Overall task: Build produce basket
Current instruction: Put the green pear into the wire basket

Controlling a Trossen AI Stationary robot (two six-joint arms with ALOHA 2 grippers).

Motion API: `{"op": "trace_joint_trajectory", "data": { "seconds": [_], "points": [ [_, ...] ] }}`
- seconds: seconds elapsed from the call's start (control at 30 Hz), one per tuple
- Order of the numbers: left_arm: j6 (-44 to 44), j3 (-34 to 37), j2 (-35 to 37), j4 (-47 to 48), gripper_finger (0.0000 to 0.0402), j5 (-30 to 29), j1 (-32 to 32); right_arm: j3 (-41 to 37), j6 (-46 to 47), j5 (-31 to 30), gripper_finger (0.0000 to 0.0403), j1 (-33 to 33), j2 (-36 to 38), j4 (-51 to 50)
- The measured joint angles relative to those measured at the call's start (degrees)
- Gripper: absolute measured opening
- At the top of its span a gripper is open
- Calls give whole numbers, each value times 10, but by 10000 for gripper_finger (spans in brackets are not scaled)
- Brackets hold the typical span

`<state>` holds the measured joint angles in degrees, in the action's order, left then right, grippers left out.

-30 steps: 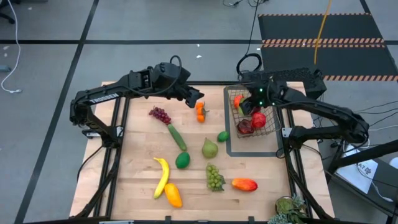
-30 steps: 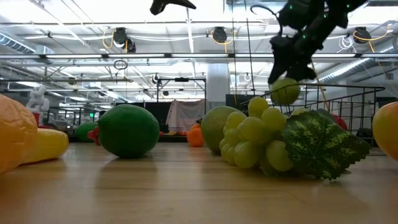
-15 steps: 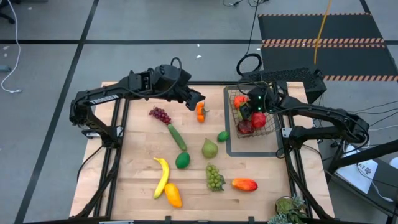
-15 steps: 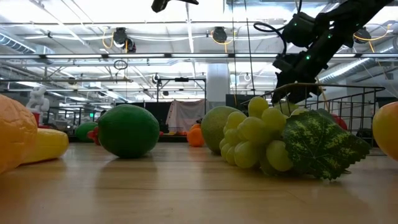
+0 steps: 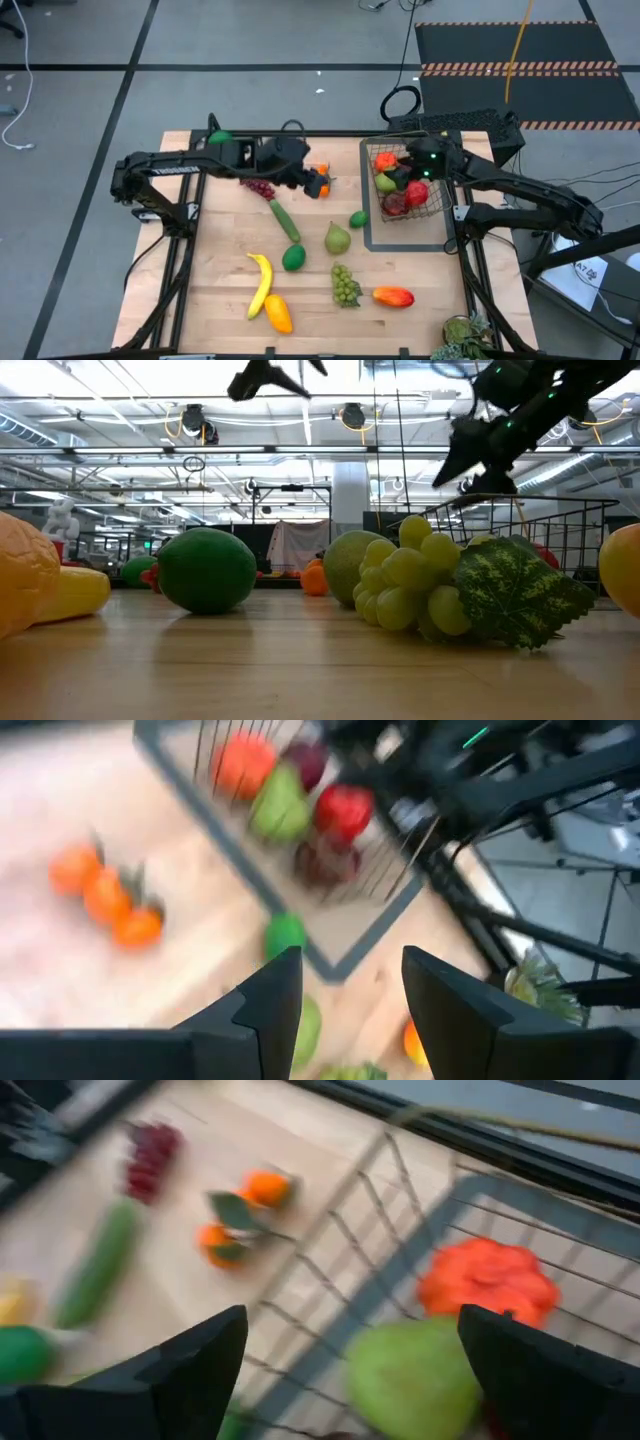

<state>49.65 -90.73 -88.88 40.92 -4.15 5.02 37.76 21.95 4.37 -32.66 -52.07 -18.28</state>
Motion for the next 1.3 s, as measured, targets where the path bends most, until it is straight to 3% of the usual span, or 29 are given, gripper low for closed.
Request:
{"op": "trace_joint_trajectory", "data": {
  "seconds": [0.23,0.4,0.5,0.63,0.77,0.93,1.1,1.3],
  "points": [
    [131,99,0,-35,173,1,-39,0,61,78,349,0,95,0],
    [202,174,0,-115,179,40,-49,0,89,81,348,1,139,1],
    [240,210,0,-158,200,46,-48,0,91,102,348,1,154,11],
    [261,233,0,-187,243,57,-48,30,142,189,348,4,154,34],
    [261,233,0,-188,281,57,-45,102,129,204,347,30,135,6],
    [269,233,0,-188,291,66,-35,195,72,131,347,58,88,-62],
    [247,214,32,-186,258,106,-11,277,89,121,347,89,9,-112],
    [125,203,132,-172,189,58,17,354,188,122,347,143,-106,-130]
  ]
}}
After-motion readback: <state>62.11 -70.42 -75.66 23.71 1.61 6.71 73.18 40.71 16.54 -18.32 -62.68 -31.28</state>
